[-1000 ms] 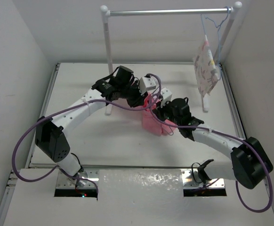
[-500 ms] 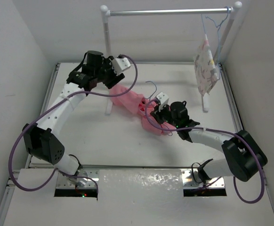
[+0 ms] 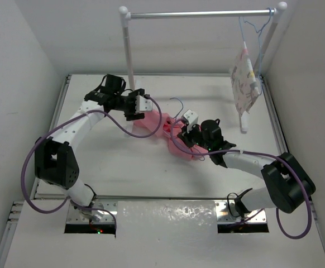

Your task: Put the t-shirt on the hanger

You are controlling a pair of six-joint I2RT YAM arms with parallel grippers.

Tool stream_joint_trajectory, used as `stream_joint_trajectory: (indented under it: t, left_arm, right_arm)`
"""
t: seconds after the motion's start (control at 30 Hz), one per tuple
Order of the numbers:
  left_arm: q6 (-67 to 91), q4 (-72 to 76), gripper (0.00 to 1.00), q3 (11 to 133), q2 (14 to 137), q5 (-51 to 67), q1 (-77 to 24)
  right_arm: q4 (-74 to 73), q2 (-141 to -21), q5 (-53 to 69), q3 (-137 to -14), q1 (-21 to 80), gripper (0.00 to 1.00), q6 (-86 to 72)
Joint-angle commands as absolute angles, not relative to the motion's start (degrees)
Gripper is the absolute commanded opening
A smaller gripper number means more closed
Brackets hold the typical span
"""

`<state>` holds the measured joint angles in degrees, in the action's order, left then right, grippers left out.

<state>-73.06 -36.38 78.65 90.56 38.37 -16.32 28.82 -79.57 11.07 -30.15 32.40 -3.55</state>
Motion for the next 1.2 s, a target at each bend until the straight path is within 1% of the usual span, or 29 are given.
stream_joint_trajectory:
  t: [0.0, 0.07, 0.2, 0.3, 0.37, 0.4, 0.5, 0.53, 0.57, 0.63, 0.8, 0.83, 0.87, 0.9, 0.93, 0.97, 1.03, 1.07, 1.1, 1.17]
  left_arm:
    - [-79.5, -35.0, 0.61, 78.6, 92.5, 45.9, -18.4]
    - [-79.9, -34.0, 0.64, 78.5, 94.0, 44.2, -20.0]
    - [-78.7, -31.3, 0.64, 80.2, 96.9, 40.8, -21.7]
    - [-78.1, -30.8, 0.61, 81.3, 99.4, 40.2, -22.2]
    - [-80.1, -32.5, 0.50, 81.8, 101.4, 40.2, -22.8]
    - [-80.0, -33.4, 0.32, 81.9, 102.2, 40.4, -23.1]
    - [-78.3, -34.4, 0.18, 82.7, 102.7, 43.3, -23.5]
    - [-78.0, -35.4, 0.10, 83.4, 103.0, 44.3, -23.6]
    - [-77.7, -36.7, 0.06, 83.9, 103.0, 45.3, -23.6]
    - [-75.5, -38.8, 0.00, 84.7, 102.1, 46.8, -23.6]
    - [-74.3, -41.2, 0.00, 82.1, 98.3, 48.0, -23.6]
    - [-72.1, -40.9, 0.00, 81.5, 96.8, 47.8, -23.6]
    - [-69.7, -37.9, 0.00, 80.1, 95.9, 46.3, -23.6]
    - [-65.6, -34.6, 0.00, 79.1, 95.0, 44.4, -23.6]
    - [-56.7, -31.1, 0.00, 77.9, 93.0, 42.0, -23.6]
    - [-52.9, -24.0, 0.00, 75.6, 92.0, 36.3, -23.6]
    - [-44.2, -16.7, 0.00, 73.7, 90.2, 30.0, -23.5]
    - [-42.2, -15.1, 0.00, 72.5, 89.8, 24.7, -23.5]
    - [-40.3, -13.9, 0.00, 72.1, 89.7, 22.7, -23.5]
    - [-36.3, -12.6, 0.00, 71.5, 89.2, 20.3, -23.5]
  right_arm:
    - [31.1, -78.6, 13.6, -32.5, 32.3, 0.00, -2.0]
    - [30.6, -78.5, 14.1, -32.9, 32.3, 0.00, -1.7]
    - [28.5, -78.9, 15.8, -34.0, 32.3, 0.00, -1.0]
    - [28.4, -78.8, 16.1, -34.4, 32.3, 0.00, -0.7]
    - [28.8, -78.7, 16.3, -34.3, 32.3, 0.00, -0.4]
    - [28.9, -78.5, 16.6, -34.3, 32.3, 0.00, -0.4]
    - [28.9, -78.7, 17.2, -35.1, 32.3, 0.00, 1.3]
    - [28.7, -79.1, 17.3, -35.4, 32.4, 0.00, 1.8]
    - [28.0, -79.4, 17.0, -35.8, 32.3, 0.00, 2.0]
    - [27.5, -79.9, 16.3, -36.8, 32.3, 0.00, 3.1]
    - [25.8, -81.1, 9.3, -41.6, 32.3, 0.00, 5.4]
    - [25.1, -81.4, 8.2, -42.8, 32.3, 0.01, 6.3]
    - [23.5, -82.2, 5.8, -45.3, 32.3, 0.06, 6.5]
    - [22.3, -82.4, 4.5, -46.7, 32.3, 0.14, 6.6]
    - [21.0, -82.8, 2.8, -48.1, 32.3, 0.43, 6.3]
    - [17.9, -83.2, -0.1, -49.5, 32.3, 0.54, 5.9]
    - [14.3, -83.2, -4.4, -52.9, 32.3, 0.67, 3.4]
    - [13.8, -82.5, -6.6, -53.4, 32.3, 0.77, 2.1]
    - [13.5, -81.9, -9.6, -53.8, 32.3, 0.81, 0.6]
    - [12.8, -80.6, -11.8, -53.6, 32.0, 0.89, -4.9]
